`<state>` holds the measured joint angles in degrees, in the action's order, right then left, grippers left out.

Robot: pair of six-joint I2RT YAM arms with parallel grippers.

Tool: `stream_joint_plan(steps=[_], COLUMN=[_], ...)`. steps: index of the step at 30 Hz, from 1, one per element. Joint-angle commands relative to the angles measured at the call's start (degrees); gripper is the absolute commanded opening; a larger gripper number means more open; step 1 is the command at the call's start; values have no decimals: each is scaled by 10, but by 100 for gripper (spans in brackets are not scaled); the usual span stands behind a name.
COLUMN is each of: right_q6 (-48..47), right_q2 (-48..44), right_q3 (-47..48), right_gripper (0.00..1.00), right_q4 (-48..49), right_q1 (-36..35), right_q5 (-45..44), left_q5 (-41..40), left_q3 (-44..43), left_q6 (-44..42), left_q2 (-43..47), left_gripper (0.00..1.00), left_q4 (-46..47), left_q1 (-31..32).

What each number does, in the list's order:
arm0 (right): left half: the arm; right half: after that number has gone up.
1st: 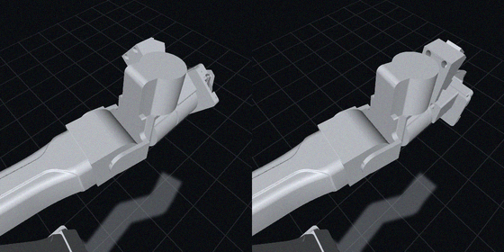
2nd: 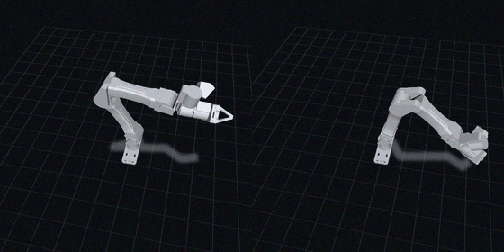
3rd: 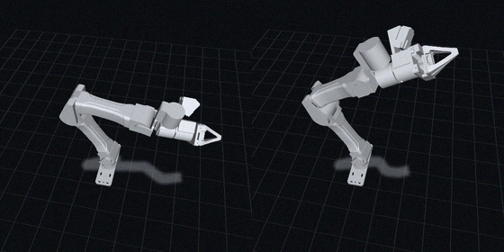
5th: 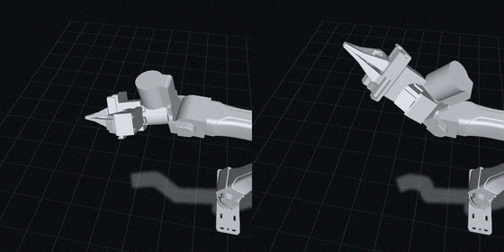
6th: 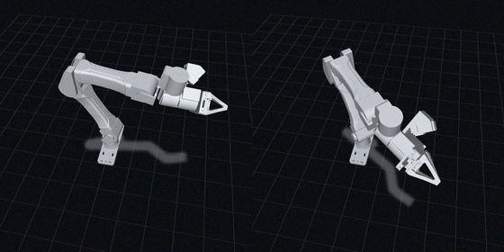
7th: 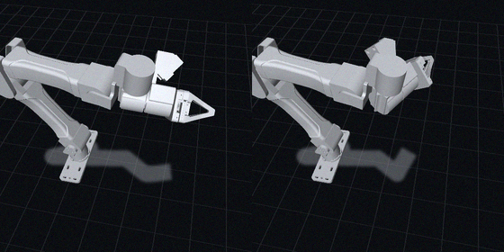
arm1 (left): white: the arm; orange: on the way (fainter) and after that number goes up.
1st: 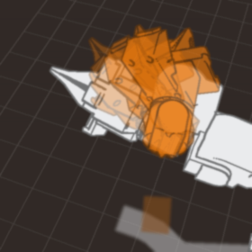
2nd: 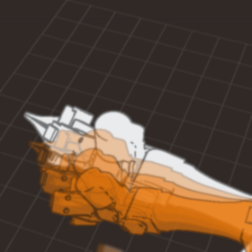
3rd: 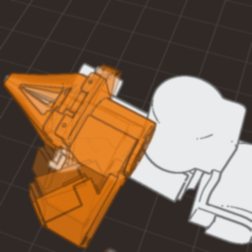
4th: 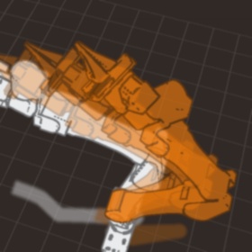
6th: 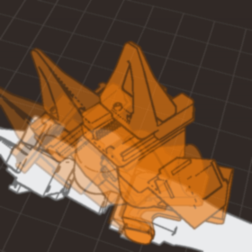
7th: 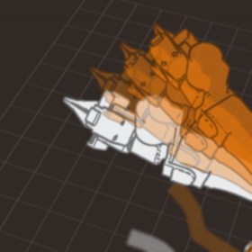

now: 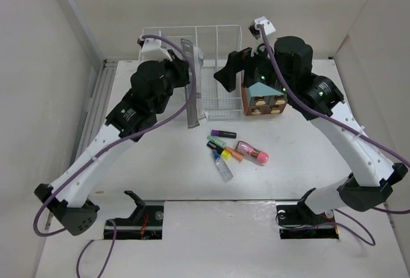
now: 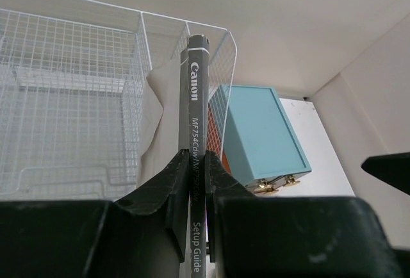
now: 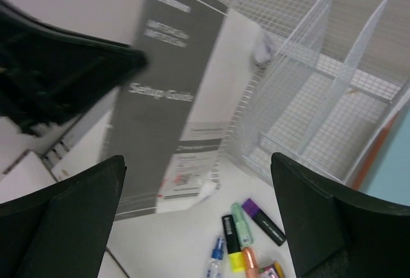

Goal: Organize the desk

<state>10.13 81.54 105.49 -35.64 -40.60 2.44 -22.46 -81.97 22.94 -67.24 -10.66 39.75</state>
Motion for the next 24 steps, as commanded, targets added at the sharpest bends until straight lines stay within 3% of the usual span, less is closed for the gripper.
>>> stream_joint_plan(steps=[1,6,13,18,24], right_q6=[46,54,42,66,88], right_q2=[2,14,4,20,24], right_q3=[38,38,16,62,39], right_gripper=[100,98,96,93,91], right_q4=[4,4,16,-7,-13], right_q1=[-6,-11,-32,25,30], right_q5=[42,18,-99,-54,21], left_q5=[-33,-57,-45,-28,-44], left_q3=[-75,-108,-113,-79,-78], left_q6=[-15,-37,-37,-47,-47], left_q2=[-26,-75,-92,-69,-62], left_gripper=[0,0,0,0,0], left_q4=[114,126,151,165,165], left_q1=[16,37,47,47,47])
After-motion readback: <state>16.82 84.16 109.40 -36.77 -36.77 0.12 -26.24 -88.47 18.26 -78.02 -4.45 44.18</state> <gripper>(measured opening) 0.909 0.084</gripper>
